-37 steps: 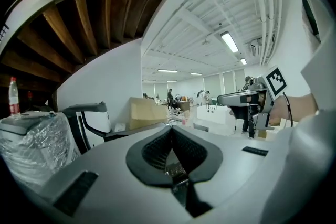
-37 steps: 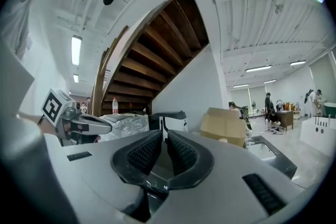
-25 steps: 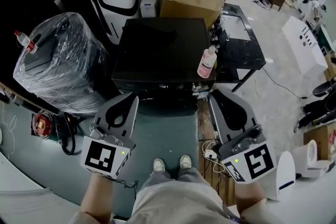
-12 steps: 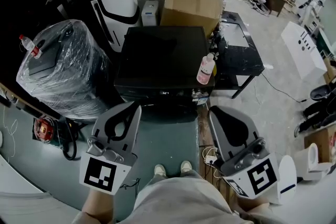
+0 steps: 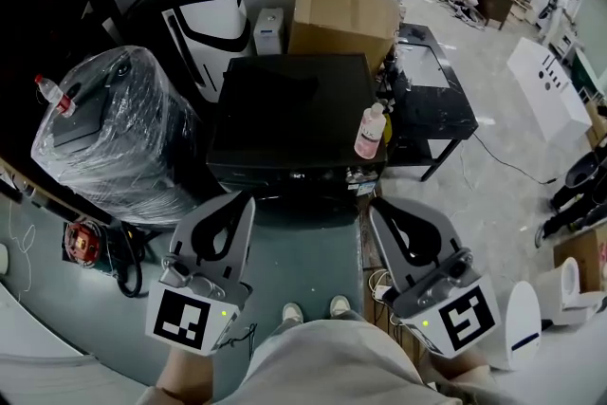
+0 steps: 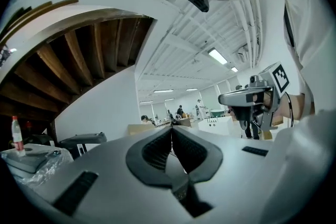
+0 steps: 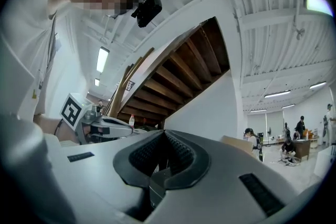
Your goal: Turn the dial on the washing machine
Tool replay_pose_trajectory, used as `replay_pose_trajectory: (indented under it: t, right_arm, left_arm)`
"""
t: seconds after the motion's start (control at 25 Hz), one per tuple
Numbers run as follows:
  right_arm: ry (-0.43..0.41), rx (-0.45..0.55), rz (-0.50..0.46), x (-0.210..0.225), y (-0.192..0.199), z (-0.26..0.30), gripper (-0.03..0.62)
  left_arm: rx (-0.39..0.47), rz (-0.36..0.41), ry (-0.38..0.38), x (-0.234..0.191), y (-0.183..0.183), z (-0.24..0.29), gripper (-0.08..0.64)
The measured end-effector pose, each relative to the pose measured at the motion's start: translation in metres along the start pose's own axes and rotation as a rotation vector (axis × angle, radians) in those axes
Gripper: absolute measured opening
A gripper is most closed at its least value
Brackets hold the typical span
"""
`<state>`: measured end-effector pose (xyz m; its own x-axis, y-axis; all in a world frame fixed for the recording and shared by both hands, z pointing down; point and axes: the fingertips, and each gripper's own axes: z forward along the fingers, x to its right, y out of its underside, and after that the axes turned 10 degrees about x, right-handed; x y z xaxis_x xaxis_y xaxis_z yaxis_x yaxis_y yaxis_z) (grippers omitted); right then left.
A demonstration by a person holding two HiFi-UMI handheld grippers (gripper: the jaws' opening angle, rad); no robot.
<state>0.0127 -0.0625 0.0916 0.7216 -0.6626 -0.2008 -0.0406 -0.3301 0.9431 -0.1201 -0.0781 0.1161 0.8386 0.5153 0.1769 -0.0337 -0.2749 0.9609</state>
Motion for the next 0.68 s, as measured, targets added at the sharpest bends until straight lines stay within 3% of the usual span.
replay_pose_trajectory:
  t: [0.68]
  right_arm:
    - [-0.01, 0.02, 0.014, 0.022, 0.007, 0.032, 0.028]
  left_arm:
    - [-0.003, 0.019, -0.029, -0.022, 0.005, 0.017, 0.02]
